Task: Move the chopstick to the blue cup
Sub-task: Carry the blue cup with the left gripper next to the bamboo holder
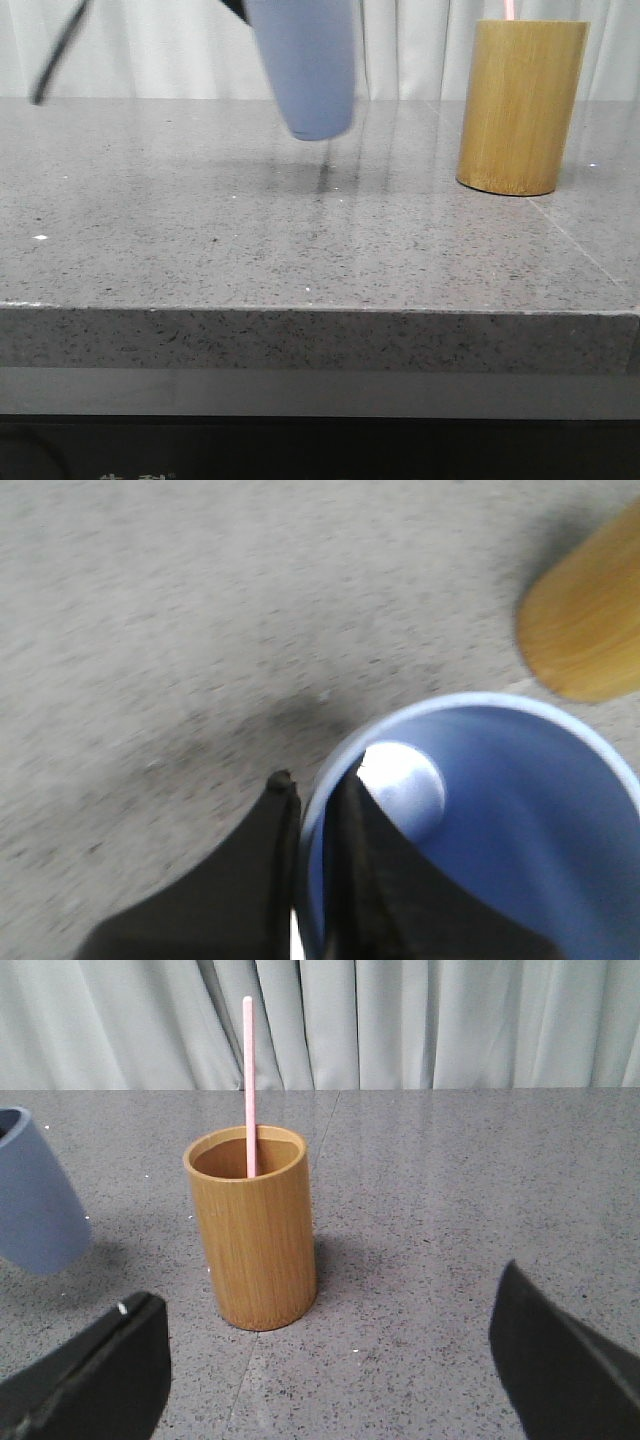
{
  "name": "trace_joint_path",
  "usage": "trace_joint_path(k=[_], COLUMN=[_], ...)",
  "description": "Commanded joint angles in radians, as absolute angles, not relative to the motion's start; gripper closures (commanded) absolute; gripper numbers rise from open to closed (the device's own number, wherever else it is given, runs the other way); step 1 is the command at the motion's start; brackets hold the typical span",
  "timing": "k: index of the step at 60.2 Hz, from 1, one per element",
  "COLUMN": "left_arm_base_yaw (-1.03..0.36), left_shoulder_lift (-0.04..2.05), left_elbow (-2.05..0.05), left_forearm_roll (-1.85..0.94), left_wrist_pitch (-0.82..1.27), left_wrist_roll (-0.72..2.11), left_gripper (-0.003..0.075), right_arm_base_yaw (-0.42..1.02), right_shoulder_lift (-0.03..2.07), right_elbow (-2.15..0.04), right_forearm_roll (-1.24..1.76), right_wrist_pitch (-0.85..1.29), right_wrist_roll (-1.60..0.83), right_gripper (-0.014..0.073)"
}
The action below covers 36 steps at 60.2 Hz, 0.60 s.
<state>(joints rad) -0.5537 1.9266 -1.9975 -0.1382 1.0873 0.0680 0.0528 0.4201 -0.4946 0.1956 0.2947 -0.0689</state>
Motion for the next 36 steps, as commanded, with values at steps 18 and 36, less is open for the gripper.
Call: trace_joint_path(k=[18, 36], left_arm_base_yaw=[-0.618, -0.618], left_shoulder_lift=[2.04, 2.042], left_elbow=[-2.214, -2.214], left_forearm_roll=[-0.162, -0.172], left_wrist_pitch=[1.131, 1.126], left_wrist_roll=[0.051, 0.051], left_gripper=[0.0738, 0.0409], right_arm_base_yaw=[0.045, 0.045], right_shoulder_lift=[0.434, 0.434], right_elbow=[-0.53, -0.53], right_forearm_roll=[0.197, 0.197], right_wrist_pitch=[0.219, 0.219], right_wrist_roll=[-0.073, -0.073], right_gripper=[-0.0059, -0.0059])
